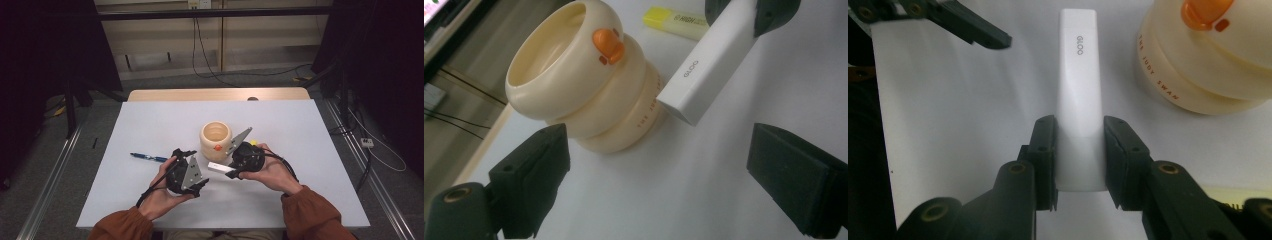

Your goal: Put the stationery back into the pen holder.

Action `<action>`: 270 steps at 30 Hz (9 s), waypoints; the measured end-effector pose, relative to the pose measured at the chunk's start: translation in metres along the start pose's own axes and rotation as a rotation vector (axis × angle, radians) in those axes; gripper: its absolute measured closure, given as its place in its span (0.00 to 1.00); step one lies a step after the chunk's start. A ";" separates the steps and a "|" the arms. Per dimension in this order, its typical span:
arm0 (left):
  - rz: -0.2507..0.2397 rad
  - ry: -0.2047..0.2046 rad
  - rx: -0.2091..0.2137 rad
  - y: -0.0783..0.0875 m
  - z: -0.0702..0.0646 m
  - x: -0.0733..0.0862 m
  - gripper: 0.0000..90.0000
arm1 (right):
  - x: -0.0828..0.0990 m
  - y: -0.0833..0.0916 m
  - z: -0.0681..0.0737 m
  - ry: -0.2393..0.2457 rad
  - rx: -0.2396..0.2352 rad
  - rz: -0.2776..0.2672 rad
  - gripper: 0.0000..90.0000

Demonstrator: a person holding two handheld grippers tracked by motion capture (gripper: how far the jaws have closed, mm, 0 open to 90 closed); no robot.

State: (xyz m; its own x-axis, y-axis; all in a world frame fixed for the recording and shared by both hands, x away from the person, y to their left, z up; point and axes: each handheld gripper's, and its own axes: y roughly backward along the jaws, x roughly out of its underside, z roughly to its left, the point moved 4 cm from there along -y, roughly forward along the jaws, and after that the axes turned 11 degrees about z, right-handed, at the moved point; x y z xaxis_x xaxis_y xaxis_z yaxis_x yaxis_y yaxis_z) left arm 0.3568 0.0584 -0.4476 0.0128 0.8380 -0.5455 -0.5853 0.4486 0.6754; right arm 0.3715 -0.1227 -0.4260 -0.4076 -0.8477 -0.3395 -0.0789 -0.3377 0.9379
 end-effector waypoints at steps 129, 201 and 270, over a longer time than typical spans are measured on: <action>-0.152 0.500 0.193 0.019 0.007 0.019 0.79 | 0.057 0.005 -0.025 -0.393 0.213 -0.411 0.10; -0.268 0.645 0.131 -0.009 0.105 -0.065 0.79 | 0.149 0.011 -0.006 -0.534 0.330 -0.558 0.05; -0.157 0.664 0.155 -0.024 0.092 -0.031 0.12 | 0.149 0.006 -0.005 -0.529 0.314 -0.529 0.06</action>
State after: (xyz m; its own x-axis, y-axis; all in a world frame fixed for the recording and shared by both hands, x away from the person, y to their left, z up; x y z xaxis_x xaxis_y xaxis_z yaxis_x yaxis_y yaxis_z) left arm 0.4453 0.0503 -0.4016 -0.4394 0.4148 -0.7968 -0.4937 0.6296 0.5999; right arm 0.3147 -0.2530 -0.4710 -0.6153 -0.2757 -0.7385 -0.6009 -0.4424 0.6658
